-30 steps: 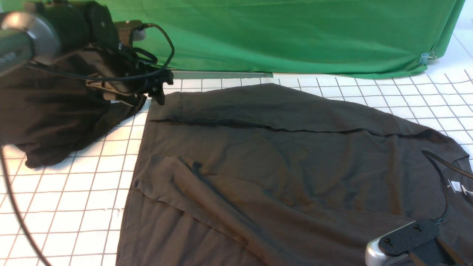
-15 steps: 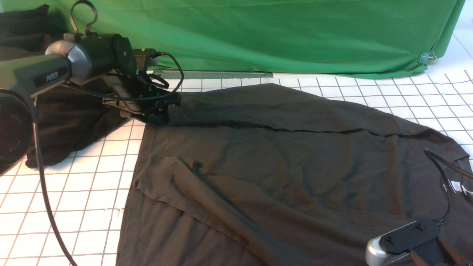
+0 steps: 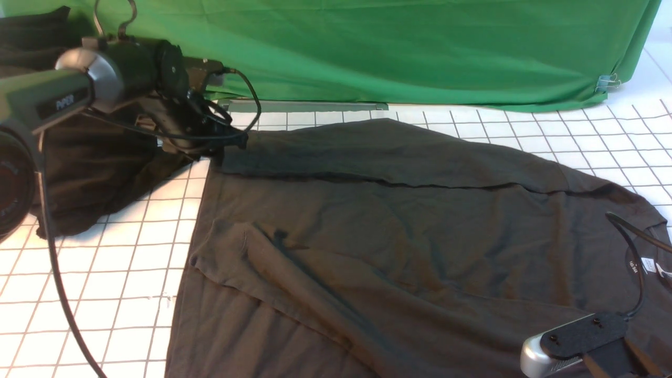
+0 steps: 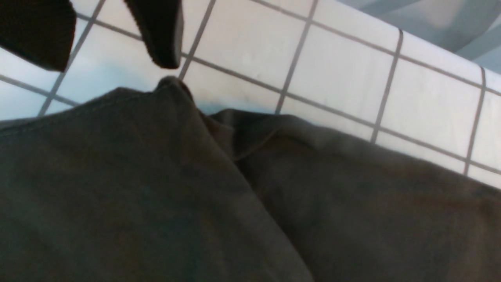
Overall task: Fold a long-sleeved shirt over a white checkered tablecloth.
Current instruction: 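Grab the top left corner of the dark shirt with the left gripper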
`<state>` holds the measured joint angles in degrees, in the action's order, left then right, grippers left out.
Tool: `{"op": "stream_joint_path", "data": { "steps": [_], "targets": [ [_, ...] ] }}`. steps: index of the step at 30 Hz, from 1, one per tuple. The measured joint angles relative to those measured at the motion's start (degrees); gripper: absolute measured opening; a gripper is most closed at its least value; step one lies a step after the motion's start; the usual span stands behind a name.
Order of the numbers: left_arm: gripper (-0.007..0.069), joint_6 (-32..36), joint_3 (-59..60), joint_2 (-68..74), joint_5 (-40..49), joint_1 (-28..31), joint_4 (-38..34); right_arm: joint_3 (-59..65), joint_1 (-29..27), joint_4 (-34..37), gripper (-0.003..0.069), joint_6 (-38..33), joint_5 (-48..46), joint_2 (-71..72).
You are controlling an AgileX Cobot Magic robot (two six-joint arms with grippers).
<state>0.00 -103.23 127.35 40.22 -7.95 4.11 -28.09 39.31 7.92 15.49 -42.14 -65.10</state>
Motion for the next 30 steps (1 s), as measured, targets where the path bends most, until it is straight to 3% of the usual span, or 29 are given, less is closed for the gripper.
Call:
{"op": "stream_joint_path", "data": {
  "steps": [6,12,23,30],
  "targets": [
    [0.0408,0.00,-0.37,-0.06,0.55,0.00,-2.83,0.00,0.00,0.00,0.0305,0.00,0.28,0.00],
    [0.0409,0.38,-0.37,0.69,-0.15,0.00,-4.11,0.00,0.00,0.06,0.0305,0.07,1.18,0.00],
    [0.0296,5.67,-0.37,2.37,-0.65,0.00,-8.58,0.00,0.00,0.06,0.0305,1.28,1.47,0.00],
    [0.0129,6.65,-0.37,2.26,0.61,0.00,-8.49,0.00,0.00,0.06,0.0305,1.32,1.51,0.00]
  ]
}}
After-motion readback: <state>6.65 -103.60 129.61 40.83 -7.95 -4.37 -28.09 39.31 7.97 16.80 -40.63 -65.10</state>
